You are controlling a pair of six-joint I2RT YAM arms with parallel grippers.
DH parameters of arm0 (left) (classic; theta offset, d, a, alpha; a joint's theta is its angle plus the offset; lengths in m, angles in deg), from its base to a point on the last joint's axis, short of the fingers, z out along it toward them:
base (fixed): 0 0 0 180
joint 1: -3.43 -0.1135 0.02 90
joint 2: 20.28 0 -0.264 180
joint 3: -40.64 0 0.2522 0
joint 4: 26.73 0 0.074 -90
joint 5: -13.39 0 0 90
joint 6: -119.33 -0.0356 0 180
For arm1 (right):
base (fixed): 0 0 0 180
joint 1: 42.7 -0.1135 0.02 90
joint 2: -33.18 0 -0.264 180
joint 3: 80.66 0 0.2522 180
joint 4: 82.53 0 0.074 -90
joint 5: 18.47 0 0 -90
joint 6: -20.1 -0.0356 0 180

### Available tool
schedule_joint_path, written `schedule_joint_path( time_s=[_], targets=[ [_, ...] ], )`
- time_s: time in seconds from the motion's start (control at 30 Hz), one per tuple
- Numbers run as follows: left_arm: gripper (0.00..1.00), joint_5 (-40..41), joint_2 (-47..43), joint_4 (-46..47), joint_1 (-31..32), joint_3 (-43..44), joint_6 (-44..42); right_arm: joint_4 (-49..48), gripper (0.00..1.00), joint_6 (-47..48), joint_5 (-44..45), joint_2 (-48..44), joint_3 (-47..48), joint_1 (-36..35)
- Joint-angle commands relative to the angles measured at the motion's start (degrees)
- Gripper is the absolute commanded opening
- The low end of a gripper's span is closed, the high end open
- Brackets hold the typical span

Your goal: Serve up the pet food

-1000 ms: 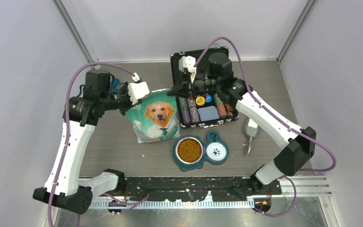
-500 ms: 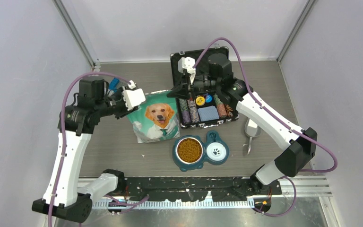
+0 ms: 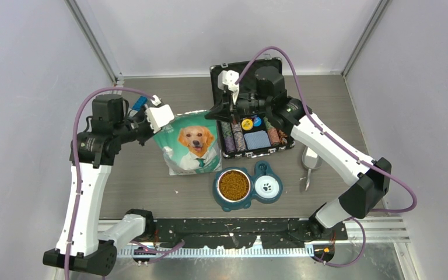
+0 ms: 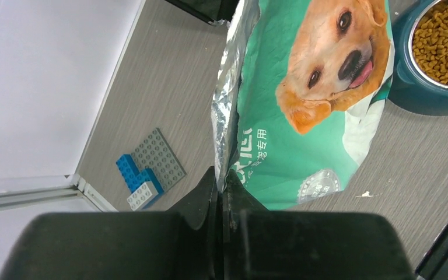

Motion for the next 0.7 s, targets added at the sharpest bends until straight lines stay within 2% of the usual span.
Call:
schedule_joint_path(
  time_s=[0.0, 0.1, 0.17, 0.23, 0.27, 0.43, 0.57, 0.67],
  targets=[
    [0.0, 3.25, -2.15, 2.64, -1.62, 0.59, 2.23, -0.61, 0.05, 0.91, 2.26, -3.59, 2.77, -0.14],
    [0.0, 2.62, -2.49, 3.64, -1.59, 0.94, 3.2, -1.39, 0.05, 0.67, 3.0, -4.51, 1.87, -0.17],
    [0.32, 2.55, -2.54, 3.93, -1.61, 1.58, 3.97, -3.75, 0.05, -0.82, 3.61, -4.77, 1.15, -0.33],
    [0.91, 2.13, -3.49, 9.1, -1.62, 1.13, 9.42, -7.76, 0.05, -4.22, 4.85, -4.73, -0.72, -0.55],
    [0.98, 1.88, -4.19, 13.35, -1.63, 0.39, 13.56, -9.14, 0.05, -6.86, 5.82, -4.69, -1.28, -0.68],
    [0.99, 1.34, -10.83, 38.86, -1.64, -7.54, 39.29, -15.96, 0.05, -12.59, 8.44, -4.72, -4.15, -0.72],
    [0.99, -0.27, -17.6, 48.77, -1.63, -18.21, 47.23, -15.36, 0.05, -15.7, 8.64, -4.89, -3.73, -0.67],
    [0.99, 1.45, -22.08, 50.81, -1.64, -25.84, 47.8, -14.05, 0.05, -15.18, 8.66, -5.25, -3.55, -0.72]
  ],
)
